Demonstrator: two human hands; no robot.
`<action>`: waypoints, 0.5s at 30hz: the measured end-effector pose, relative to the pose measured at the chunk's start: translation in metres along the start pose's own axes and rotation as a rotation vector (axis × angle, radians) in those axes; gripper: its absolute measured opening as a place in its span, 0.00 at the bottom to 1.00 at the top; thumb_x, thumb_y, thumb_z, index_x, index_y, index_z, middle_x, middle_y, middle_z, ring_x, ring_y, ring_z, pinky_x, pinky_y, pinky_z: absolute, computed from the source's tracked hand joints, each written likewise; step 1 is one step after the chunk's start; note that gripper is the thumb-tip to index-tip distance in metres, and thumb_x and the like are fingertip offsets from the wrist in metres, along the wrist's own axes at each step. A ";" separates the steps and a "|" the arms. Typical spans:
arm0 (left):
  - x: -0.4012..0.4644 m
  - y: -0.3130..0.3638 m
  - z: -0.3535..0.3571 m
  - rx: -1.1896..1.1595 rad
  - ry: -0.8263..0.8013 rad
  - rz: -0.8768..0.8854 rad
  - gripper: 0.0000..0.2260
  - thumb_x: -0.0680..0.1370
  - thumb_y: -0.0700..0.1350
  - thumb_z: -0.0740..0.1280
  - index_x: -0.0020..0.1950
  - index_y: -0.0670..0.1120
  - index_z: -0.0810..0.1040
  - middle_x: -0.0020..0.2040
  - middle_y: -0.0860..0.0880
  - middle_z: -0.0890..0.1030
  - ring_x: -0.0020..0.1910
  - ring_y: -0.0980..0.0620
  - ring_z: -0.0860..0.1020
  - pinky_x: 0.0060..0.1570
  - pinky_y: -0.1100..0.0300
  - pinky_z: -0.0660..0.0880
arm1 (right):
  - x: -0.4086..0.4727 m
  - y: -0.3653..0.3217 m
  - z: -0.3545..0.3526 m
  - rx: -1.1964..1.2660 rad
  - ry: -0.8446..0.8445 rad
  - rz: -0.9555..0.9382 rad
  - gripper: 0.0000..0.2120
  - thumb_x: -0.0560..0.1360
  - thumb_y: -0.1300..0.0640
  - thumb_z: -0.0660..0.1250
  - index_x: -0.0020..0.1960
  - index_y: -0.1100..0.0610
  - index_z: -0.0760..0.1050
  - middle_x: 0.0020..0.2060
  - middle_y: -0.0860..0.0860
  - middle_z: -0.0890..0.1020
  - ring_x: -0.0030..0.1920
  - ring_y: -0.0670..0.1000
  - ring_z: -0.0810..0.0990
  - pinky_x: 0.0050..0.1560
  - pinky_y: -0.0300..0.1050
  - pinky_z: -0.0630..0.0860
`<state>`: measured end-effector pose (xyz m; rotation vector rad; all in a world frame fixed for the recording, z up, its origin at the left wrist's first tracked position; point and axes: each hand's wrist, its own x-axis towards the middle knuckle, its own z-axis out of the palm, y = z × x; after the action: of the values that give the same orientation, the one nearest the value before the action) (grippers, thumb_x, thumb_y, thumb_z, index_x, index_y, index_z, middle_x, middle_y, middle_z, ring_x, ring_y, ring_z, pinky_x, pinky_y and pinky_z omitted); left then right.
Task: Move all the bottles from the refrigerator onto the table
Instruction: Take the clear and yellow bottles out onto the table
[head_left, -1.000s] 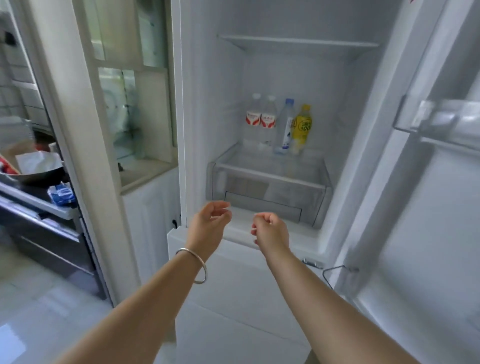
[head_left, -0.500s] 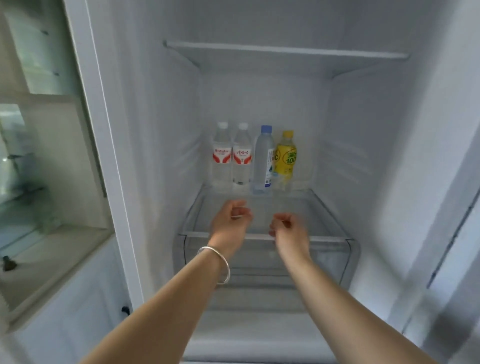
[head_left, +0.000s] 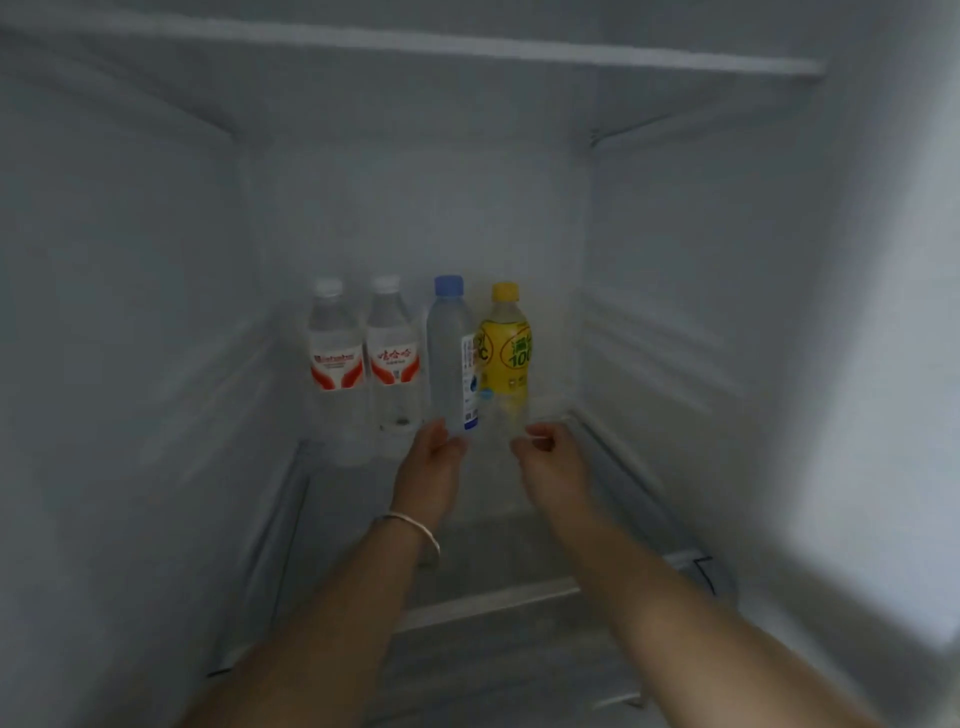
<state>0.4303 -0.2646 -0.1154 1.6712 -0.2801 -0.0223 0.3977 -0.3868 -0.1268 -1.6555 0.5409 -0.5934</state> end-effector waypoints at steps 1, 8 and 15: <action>0.007 0.001 0.003 0.012 -0.004 0.038 0.19 0.79 0.44 0.61 0.70 0.45 0.68 0.66 0.49 0.72 0.65 0.48 0.71 0.61 0.57 0.68 | 0.009 -0.004 0.001 -0.006 -0.007 -0.003 0.14 0.72 0.58 0.67 0.56 0.55 0.72 0.43 0.49 0.76 0.47 0.52 0.76 0.49 0.43 0.71; 0.063 0.007 0.039 0.094 0.157 0.236 0.29 0.68 0.43 0.68 0.69 0.46 0.66 0.64 0.44 0.73 0.63 0.48 0.73 0.63 0.51 0.73 | 0.070 -0.022 0.013 -0.066 -0.045 -0.089 0.27 0.68 0.56 0.72 0.65 0.56 0.68 0.54 0.51 0.76 0.50 0.50 0.76 0.48 0.42 0.71; 0.093 0.001 0.057 0.030 0.346 0.151 0.32 0.69 0.51 0.66 0.71 0.41 0.64 0.65 0.39 0.71 0.65 0.42 0.71 0.66 0.45 0.69 | 0.104 -0.021 0.030 -0.118 -0.151 -0.169 0.17 0.61 0.47 0.72 0.45 0.53 0.73 0.37 0.47 0.78 0.41 0.50 0.78 0.32 0.39 0.68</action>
<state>0.5101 -0.3390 -0.1075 1.6468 -0.1431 0.3823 0.4967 -0.4286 -0.1018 -1.8539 0.3338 -0.5624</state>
